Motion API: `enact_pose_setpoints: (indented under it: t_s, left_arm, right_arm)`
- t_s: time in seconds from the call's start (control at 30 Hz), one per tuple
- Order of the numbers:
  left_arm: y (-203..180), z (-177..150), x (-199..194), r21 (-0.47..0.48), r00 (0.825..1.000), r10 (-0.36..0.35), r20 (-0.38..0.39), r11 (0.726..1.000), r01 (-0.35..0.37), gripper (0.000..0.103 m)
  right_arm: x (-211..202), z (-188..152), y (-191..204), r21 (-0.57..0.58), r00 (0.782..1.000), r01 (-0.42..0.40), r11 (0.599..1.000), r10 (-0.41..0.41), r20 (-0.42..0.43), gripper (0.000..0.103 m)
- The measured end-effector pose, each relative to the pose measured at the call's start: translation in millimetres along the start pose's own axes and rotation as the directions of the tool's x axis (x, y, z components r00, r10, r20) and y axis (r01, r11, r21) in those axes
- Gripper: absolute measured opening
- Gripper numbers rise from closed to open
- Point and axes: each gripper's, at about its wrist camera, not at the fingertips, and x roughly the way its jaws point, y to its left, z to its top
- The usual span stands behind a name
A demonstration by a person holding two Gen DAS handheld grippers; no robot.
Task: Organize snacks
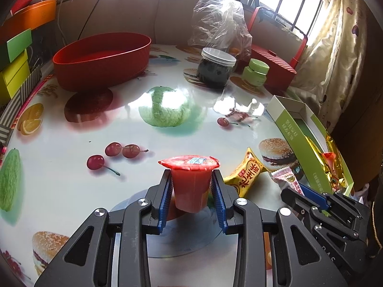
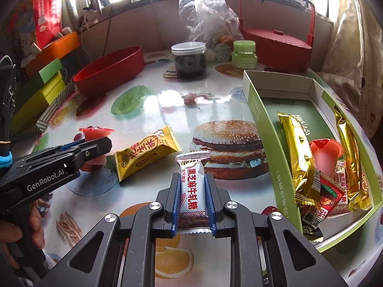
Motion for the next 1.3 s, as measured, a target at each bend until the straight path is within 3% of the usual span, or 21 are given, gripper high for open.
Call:
enact_pose_setpoints:
  t_s: [0.53, 0.73, 0.93, 1.1, 1.3]
  left_arm:
    - [2, -1, -2, -0.011, 1.000, -0.010, 0.000, 1.000, 0.010, 0.031]
    - [2, 2, 11, -0.008, 1.000, 0.007, -0.013, 1.000, -0.007, 0.042]
    - [3, 5, 9, -0.022, 0.999, 0.013, 0.034, 1.000, -0.012, 0.044]
    - [7, 7, -3, -0.040, 0.993, -0.013, 0.117, 0.999, 0.018, 0.044]
    - [6, 7, 2, -0.034, 0.995, -0.021, 0.094, 0.999, 0.024, 0.041]
  right_arm:
    - [-10, -3, -3, 0.014, 1.000, -0.002, 1.000, 0.002, 0.024, 0.018]
    - [-8, -3, -5, 0.021, 1.000, -0.008, 1.000, 0.008, 0.019, 0.018]
    - [-5, -3, -4, 0.023, 1.000, -0.013, 1.000, 0.013, 0.008, 0.018]
    - [-5, -3, -4, 0.020, 1.000, -0.016, 1.000, 0.016, 0.010, 0.018]
    - [-5, -3, -4, 0.020, 1.000, -0.016, 1.000, 0.016, 0.012, 0.018]
